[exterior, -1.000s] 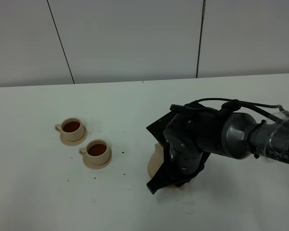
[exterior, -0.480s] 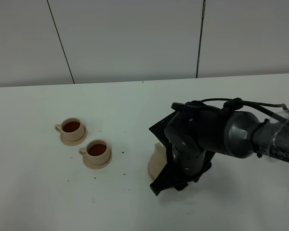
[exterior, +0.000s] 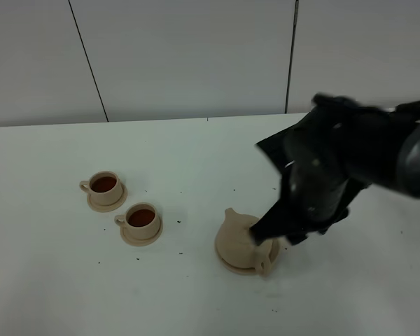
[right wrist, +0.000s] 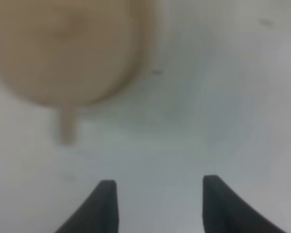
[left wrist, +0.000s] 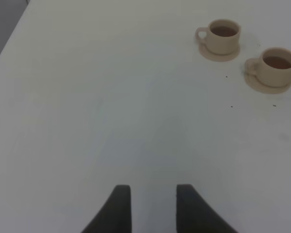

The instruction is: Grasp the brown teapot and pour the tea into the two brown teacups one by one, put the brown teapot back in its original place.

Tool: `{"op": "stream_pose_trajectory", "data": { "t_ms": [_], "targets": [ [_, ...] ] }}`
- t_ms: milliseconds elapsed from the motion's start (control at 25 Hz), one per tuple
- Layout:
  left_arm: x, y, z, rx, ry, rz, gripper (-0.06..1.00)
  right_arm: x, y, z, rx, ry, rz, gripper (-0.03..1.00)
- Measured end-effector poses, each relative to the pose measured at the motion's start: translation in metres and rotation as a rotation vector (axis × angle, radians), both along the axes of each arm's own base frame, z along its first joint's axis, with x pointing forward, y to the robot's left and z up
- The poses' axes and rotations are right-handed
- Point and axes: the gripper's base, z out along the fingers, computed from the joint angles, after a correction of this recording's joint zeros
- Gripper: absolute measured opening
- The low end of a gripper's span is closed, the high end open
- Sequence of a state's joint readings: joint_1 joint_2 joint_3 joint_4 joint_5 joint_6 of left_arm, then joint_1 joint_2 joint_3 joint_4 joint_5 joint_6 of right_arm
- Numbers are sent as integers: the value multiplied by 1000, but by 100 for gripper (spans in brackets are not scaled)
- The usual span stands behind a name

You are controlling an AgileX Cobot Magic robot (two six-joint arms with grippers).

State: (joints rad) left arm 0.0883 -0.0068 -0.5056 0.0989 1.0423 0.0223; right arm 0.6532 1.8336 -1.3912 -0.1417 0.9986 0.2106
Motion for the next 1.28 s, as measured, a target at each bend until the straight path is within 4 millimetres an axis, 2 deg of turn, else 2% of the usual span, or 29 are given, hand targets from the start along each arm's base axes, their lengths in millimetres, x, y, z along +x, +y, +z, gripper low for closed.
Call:
{"op": "stream_pose_trajectory", "data": {
  "t_ms": [200,320,480,600,760,920,1120,1280],
  "targets": [
    [0,0,0,0,0,0,30,27,-63,8,3,49,-210,39],
    [0,0,0,0,0,0,30,36,-105,16,19,86,-331,39],
    [0,0,0,0,0,0,30,33,-152,34,97,147,-451,39],
    [0,0,0,0,0,0,30,24,-171,52,141,116,-483,39],
    [0,0,0,0,0,0,30,-17,-180,67,163,92,-493,39],
    [0,0,0,0,0,0,30,-81,-184,72,178,68,-463,39],
    [0,0,0,0,0,0,30,-158,-186,57,223,11,-421,39],
    [0,0,0,1,0,0,30,-203,-191,40,274,-77,-403,39]
  ]
}}
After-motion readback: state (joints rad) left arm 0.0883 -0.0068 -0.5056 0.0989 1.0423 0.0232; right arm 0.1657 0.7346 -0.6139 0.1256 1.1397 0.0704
